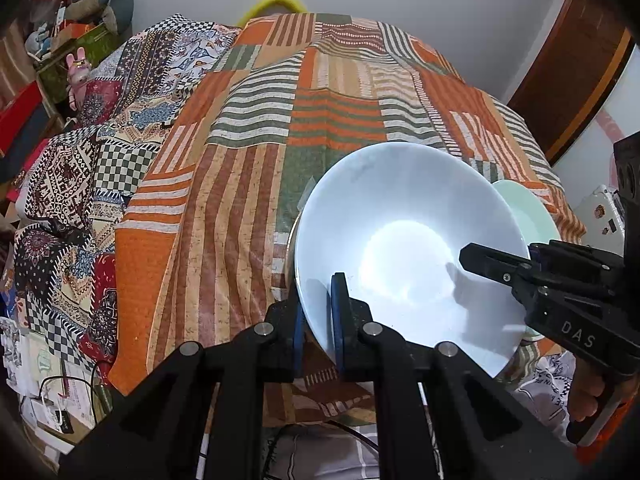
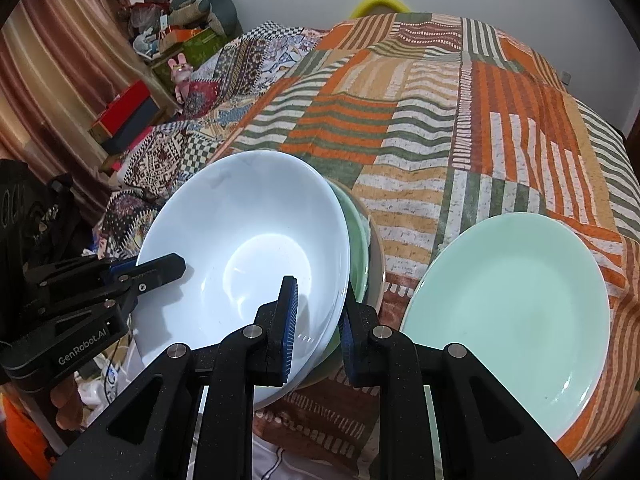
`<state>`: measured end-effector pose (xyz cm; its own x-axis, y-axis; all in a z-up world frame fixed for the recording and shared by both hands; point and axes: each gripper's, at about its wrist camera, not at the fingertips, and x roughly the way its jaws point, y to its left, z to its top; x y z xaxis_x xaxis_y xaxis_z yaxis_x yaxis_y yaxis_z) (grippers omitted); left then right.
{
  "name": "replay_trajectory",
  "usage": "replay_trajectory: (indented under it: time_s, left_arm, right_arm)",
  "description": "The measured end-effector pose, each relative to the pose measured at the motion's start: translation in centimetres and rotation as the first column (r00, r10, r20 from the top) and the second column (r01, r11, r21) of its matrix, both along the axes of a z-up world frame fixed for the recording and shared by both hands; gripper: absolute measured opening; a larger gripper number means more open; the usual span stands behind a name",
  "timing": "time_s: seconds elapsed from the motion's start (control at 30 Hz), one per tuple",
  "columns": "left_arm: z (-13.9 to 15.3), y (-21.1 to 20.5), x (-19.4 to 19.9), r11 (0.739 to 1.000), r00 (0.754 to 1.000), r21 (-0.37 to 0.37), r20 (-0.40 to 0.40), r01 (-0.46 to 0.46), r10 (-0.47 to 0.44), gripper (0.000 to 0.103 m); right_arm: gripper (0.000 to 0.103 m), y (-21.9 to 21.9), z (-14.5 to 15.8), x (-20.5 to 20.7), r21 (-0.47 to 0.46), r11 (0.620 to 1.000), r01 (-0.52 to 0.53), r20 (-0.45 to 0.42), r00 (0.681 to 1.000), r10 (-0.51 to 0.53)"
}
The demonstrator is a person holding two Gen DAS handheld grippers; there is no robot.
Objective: Organize plates and bowls
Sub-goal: 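Carry the white spotted bowl with both grippers over the nested bowls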
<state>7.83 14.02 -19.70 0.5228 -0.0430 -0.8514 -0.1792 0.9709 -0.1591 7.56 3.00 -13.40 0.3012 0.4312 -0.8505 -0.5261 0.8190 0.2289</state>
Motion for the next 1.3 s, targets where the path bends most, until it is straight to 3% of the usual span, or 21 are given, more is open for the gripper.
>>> replay_trajectory:
  time_s: [0.37, 0.83, 1.17, 1.3]
  left_arm:
    - [-1.8, 0.4, 0.7, 1.0, 0.999, -0.012, -0.041, -0.005, 0.004, 0.014]
    - [-2.4, 0.1, 1.2, 0.999, 0.998, 0.039, -0.063, 0.0, 0.003, 0.016]
    - [-3.2, 1.2, 1.6, 0.999, 0.995, -0.047, -0.096, -0.011, 0.006, 0.023]
    - [-2.3, 1.4, 1.3, 1.0, 0.998, -0.02, -0.06, -0.021, 0.02, 0.023]
  right_arm:
    - [0.018, 0.6, -0.8, 0.0, -0.046, 0.999, -0.007, 0.026, 1.0, 0.009]
    - [0.021, 1.3, -0.9, -0.1, -0.083, 0.996, -0.041, 0.056, 0.997, 0.046]
    - [0.023, 0.8, -0.2, 0.1, -0.055, 0.998, -0.036, 0.042, 0.998, 0.038]
    - [0.023, 0.9, -0.3, 0.0, -0.064, 0.997, -0.038, 0.041, 0.998, 0.04]
